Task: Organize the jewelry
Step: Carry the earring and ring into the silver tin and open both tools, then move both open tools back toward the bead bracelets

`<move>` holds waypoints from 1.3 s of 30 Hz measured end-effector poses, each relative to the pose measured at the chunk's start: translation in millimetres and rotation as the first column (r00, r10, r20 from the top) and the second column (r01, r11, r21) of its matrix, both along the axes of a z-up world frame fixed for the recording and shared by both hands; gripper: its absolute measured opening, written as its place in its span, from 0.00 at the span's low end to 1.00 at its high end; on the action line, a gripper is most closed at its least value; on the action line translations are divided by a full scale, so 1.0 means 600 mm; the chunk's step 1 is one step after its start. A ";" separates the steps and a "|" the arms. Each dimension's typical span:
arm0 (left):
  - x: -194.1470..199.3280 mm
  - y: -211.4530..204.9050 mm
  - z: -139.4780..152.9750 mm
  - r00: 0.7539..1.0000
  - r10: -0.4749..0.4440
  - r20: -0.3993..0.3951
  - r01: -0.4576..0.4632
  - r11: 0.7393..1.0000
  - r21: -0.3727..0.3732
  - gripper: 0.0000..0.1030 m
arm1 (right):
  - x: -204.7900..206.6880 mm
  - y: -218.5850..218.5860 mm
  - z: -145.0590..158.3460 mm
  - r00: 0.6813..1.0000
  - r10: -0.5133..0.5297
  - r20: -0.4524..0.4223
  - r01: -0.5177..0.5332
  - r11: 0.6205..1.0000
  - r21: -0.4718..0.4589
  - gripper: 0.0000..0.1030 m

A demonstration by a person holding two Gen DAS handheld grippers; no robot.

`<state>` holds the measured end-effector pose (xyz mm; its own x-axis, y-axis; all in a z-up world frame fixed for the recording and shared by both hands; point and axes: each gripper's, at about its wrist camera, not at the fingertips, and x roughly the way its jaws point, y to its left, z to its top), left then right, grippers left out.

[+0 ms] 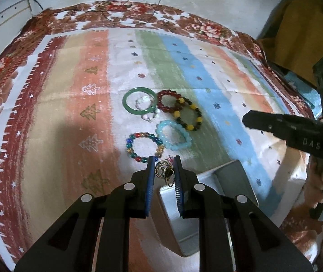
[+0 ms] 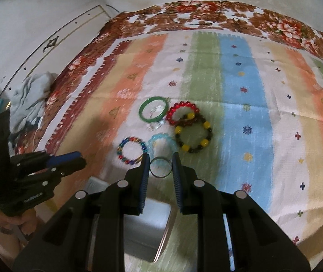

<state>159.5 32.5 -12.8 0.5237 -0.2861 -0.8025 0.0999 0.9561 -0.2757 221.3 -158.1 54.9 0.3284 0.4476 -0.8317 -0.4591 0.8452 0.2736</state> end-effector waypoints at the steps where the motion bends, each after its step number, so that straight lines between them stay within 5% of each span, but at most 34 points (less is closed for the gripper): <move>1: -0.003 -0.002 0.001 1.000 0.000 0.005 0.000 1.000 -0.004 0.15 | -0.006 -0.001 0.000 1.000 0.006 -0.002 -0.005 1.000 0.005 0.21; 21: -0.063 -0.054 -0.012 0.999 -0.038 -0.003 0.038 0.995 -0.093 0.16 | -0.105 0.004 -0.031 0.991 0.106 -0.087 -0.100 0.993 0.069 0.22; 26: -0.059 -0.047 -0.016 1.000 -0.006 -0.008 0.005 0.997 -0.082 0.32 | -0.101 0.001 -0.037 0.991 0.089 -0.098 -0.083 0.995 0.061 0.41; 39: -0.026 0.000 -0.009 0.997 0.071 -0.004 -0.071 0.995 -0.070 0.46 | -0.065 -0.012 -0.034 0.999 0.027 -0.038 -0.027 1.000 0.003 0.59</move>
<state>144.0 32.4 -18.3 0.5436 -0.3035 -0.7825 0.0317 0.9391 -0.3423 182.2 -165.3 34.7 0.2839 0.4577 -0.8425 -0.4709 0.8320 0.2933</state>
